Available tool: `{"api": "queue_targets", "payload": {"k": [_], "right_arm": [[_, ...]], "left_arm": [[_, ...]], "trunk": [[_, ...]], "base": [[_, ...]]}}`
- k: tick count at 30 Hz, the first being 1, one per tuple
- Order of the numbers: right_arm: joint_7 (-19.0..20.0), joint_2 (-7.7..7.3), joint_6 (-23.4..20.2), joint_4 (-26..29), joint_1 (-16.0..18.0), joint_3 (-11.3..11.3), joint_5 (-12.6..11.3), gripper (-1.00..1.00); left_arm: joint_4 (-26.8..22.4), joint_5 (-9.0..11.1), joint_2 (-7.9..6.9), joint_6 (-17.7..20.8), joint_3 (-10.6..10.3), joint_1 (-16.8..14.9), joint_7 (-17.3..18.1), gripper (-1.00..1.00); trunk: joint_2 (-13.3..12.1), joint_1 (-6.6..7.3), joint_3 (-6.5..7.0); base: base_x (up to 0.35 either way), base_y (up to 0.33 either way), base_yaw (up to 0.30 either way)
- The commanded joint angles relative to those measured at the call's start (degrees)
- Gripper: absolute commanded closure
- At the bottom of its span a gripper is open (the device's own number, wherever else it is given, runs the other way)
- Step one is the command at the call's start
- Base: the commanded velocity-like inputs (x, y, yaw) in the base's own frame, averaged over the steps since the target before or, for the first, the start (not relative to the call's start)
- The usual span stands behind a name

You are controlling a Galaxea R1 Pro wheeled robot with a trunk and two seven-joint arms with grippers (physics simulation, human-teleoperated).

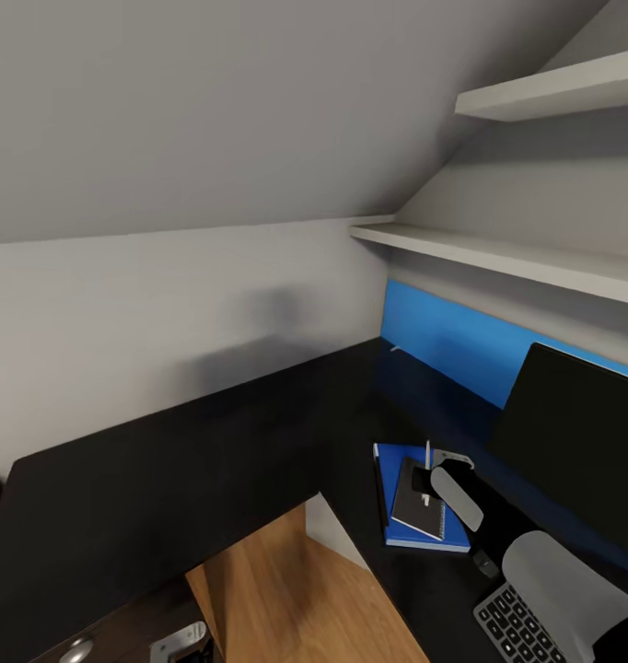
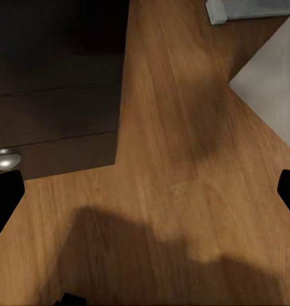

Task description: In the bedroom, organize the workspace by keeping the computer under the desk, ensuring the monitor is on the desk, placing the keyboard on the desk next to the monitor, placing the mouse on the desk next to the keyboard, moving the folder from the swivel chair onto the desk next to the mouse, stacking the notebook on top of the folder with the pen on top of the notebook, and positioning the swivel chair next to the desk.

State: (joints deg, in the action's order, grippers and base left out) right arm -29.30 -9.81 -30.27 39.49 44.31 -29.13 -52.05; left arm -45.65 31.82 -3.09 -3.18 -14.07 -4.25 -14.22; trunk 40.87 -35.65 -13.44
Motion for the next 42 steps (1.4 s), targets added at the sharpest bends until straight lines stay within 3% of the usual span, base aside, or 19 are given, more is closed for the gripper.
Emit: {"api": "queue_targets", "payload": {"k": [1,42], "right_arm": [[-0.5,-0.07,-0.1,0.1,0.1,-0.4,-0.5,1.0],[-0.8,-0.12,-0.3,0.0,0.2,-0.2,-0.5,1.0]], "left_arm": [[0.0,0.6,-0.02,-0.3,-0.4,-0.1,-0.5,-1.0],[0.1,0.5,0.28,-0.3,-0.4,-0.1,-0.6,-1.0]], "trunk": [[0.5,-0.24,-0.27],[16.9,-9.25,-7.64]], "base": [[0.0,0.0,0.0],[0.0,0.0,0.0]]}}
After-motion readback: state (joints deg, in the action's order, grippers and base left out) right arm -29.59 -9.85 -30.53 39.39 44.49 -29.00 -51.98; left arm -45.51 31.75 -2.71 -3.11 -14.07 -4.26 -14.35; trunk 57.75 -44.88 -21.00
